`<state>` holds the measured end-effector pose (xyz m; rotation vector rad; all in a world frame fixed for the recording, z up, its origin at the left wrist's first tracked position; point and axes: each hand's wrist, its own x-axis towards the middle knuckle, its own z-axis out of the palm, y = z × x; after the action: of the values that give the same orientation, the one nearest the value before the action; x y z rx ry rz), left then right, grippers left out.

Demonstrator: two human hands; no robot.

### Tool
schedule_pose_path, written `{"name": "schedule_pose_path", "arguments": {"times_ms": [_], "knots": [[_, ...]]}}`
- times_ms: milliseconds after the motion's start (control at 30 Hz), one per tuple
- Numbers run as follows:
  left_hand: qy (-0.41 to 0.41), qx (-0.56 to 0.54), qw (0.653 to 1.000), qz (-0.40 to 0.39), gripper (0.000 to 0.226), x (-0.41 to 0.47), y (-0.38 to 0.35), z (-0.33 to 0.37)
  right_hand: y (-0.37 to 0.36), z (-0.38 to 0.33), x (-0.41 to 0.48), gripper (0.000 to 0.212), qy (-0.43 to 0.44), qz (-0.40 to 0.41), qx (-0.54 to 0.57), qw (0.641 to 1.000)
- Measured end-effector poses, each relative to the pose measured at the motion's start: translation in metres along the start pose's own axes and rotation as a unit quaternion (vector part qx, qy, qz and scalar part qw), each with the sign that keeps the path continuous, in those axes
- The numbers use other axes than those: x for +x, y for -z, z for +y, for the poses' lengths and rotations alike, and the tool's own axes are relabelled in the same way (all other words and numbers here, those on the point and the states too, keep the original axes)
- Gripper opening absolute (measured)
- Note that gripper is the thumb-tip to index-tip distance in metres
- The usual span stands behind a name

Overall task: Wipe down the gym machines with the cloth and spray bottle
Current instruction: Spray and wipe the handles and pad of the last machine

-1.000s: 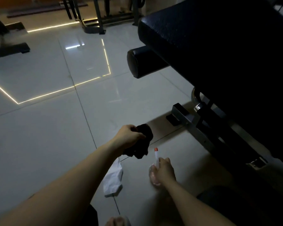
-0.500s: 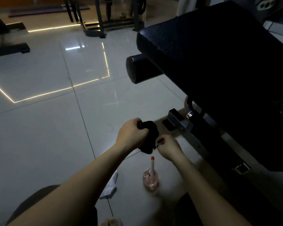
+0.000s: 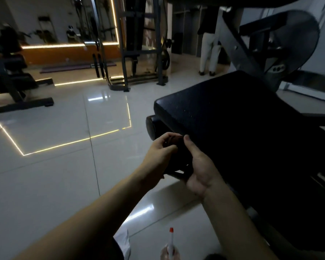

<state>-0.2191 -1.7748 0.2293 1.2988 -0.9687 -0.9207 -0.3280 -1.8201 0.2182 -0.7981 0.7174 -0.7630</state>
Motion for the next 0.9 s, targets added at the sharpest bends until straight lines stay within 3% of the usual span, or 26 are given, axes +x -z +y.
{"name": "schedule_pose_path", "arguments": {"times_ms": [100, 167, 200, 233, 300, 400, 467, 500, 667, 800, 900], "knots": [[-0.091, 0.036, 0.992, -0.078, 0.035, 0.018, -0.005, 0.036, 0.005, -0.046, -0.001, 0.024, 0.091, 0.004, 0.044, 0.995], [-0.166, 0.166, 0.967, -0.102, 0.035, 0.032, -0.001, 0.058, 0.016, -0.085, -0.003, 0.028, 0.182, 0.052, 0.056, 0.98], [-0.192, 0.228, 0.951, -0.083, 0.033, 0.042, 0.005, 0.064, 0.025, -0.105, 0.0, 0.029, 0.25, 0.103, 0.01, 0.963], [-0.201, 0.273, 0.94, -0.044, 0.029, 0.056, 0.012, 0.069, 0.033, -0.123, 0.007, 0.028, 0.322, 0.17, -0.091, 0.927], [-0.161, 0.314, 0.934, 0.058, 0.022, 0.086, 0.03, 0.067, 0.047, -0.138, 0.027, 0.026, 0.389, 0.248, -0.344, 0.818], [-0.051, 0.321, 0.929, 0.178, 0.021, 0.13, 0.054, 0.05, 0.066, -0.101, 0.063, 0.046, 0.261, 0.192, -0.617, 0.717], [-0.007, 0.284, 0.941, 0.183, 0.027, 0.154, 0.057, 0.039, 0.078, -0.068, 0.073, 0.061, 0.238, 0.207, -0.703, 0.637], [0.004, 0.256, 0.952, 0.171, 0.034, 0.164, 0.053, 0.034, 0.081, -0.062, 0.075, 0.065, 0.246, 0.219, -0.712, 0.621], [-0.073, 0.187, 0.967, 0.158, 0.05, 0.186, 0.043, 0.005, 0.074, -0.08, 0.095, 0.067, 0.237, 0.23, -0.728, 0.601], [-0.099, 0.206, 0.965, 0.126, 0.046, 0.196, 0.052, -0.006, 0.035, -0.079, 0.122, 0.062, 0.228, 0.249, -0.701, 0.628], [-0.114, 0.19, 0.968, 0.118, 0.042, 0.205, 0.055, -0.012, -0.017, -0.07, 0.144, 0.073, 0.277, 0.222, -0.709, 0.609]]}}
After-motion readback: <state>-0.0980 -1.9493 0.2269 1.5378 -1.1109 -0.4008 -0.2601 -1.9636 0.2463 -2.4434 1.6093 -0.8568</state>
